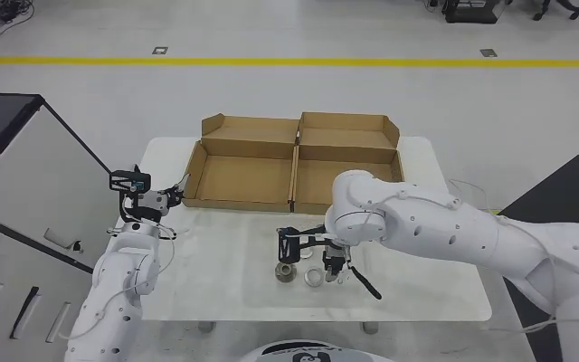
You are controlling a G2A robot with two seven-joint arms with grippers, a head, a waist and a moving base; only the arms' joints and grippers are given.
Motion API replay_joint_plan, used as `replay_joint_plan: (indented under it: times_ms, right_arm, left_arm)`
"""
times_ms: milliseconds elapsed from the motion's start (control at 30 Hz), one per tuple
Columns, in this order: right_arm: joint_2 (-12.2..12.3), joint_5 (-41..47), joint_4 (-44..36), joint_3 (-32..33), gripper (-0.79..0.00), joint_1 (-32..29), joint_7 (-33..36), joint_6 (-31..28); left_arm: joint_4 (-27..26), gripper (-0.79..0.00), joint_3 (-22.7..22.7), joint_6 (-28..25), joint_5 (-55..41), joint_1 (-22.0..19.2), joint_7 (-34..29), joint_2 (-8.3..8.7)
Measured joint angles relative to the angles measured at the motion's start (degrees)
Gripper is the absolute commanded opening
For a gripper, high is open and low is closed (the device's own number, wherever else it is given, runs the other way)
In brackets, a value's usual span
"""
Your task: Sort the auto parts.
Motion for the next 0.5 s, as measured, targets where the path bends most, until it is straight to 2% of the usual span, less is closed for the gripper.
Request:
replay_joint_plan:
  times_ms: [200, 333, 500]
  right_arm:
    - [0.0, -0.1, 0.0, 0.0, 0.000, -0.1, -0.1, 0.0]
    - [0.2, -1.9, 1.9, 0.0, 0.000, -2.5, -2.9, -1.5]
    - [0.6, -1.8, 3.4, 0.3, 0.000, -3.9, -3.1, -2.5]
  left_arm:
    - [0.0, 0.000, 0.0, 0.0, 0.0, 0.0, 0.0, 0.00]
    - [0.0, 0.000, 0.0, 0.0, 0.0, 0.0, 0.0, 0.00]
    - [0.0, 0.000, 0.0, 0.0, 0.0, 0.0, 0.0, 0.00]
